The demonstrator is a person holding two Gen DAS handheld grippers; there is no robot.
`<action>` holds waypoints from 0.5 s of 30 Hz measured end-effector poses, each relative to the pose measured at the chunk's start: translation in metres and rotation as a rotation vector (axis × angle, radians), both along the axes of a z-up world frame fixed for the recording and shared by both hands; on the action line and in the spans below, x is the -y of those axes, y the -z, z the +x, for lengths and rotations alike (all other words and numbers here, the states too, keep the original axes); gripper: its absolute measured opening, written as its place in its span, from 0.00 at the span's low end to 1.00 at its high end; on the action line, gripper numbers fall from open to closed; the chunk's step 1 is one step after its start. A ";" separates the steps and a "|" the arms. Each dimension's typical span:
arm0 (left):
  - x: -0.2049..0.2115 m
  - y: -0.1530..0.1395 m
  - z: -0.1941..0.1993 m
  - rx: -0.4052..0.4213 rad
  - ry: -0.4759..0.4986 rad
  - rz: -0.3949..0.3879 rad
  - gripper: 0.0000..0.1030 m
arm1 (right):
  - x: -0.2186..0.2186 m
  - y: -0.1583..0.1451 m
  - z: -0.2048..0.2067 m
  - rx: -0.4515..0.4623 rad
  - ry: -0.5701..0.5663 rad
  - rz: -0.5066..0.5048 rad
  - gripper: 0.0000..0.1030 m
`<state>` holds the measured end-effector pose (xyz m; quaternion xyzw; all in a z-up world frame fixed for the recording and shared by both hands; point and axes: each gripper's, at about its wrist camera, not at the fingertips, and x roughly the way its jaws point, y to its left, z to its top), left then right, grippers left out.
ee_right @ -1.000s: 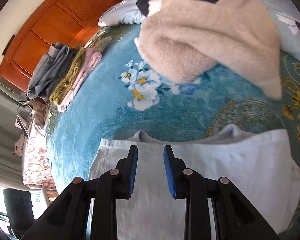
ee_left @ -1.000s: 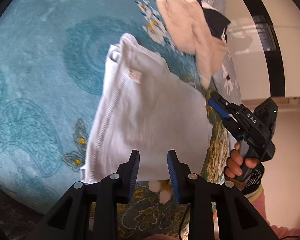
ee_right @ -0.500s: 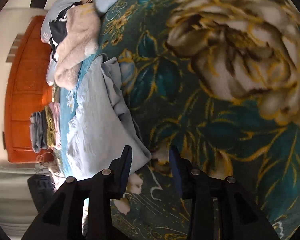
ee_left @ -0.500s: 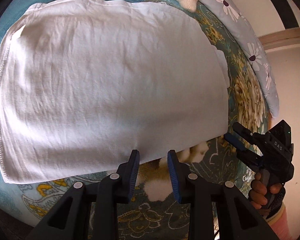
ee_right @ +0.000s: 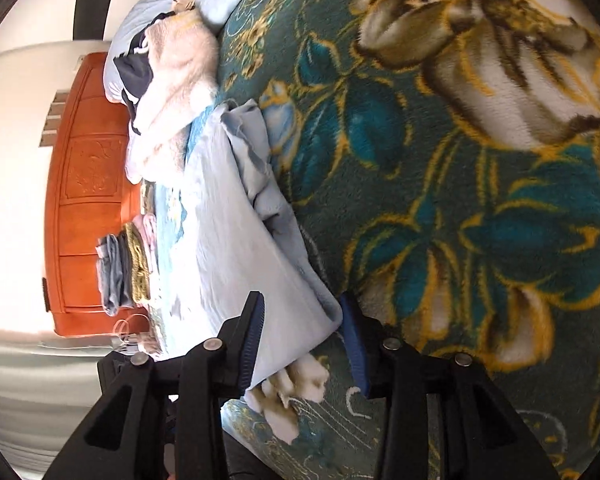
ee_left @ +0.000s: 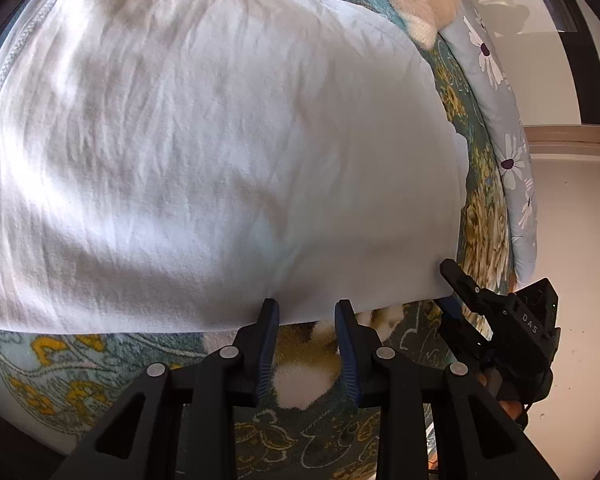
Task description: Fold clothes
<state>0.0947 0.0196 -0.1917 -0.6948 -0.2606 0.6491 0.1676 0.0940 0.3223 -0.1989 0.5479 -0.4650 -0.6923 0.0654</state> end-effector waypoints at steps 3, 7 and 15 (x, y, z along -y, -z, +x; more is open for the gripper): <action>0.010 -0.004 0.004 0.002 -0.024 0.017 0.31 | 0.010 -0.002 -0.006 0.017 -0.013 0.023 0.17; 0.052 -0.026 0.011 -0.069 -0.128 0.038 0.31 | 0.029 -0.014 -0.018 0.017 -0.059 0.079 0.06; 0.206 -0.058 0.045 -0.196 -0.591 0.078 0.31 | 0.074 -0.057 -0.056 -0.024 -0.153 0.244 0.05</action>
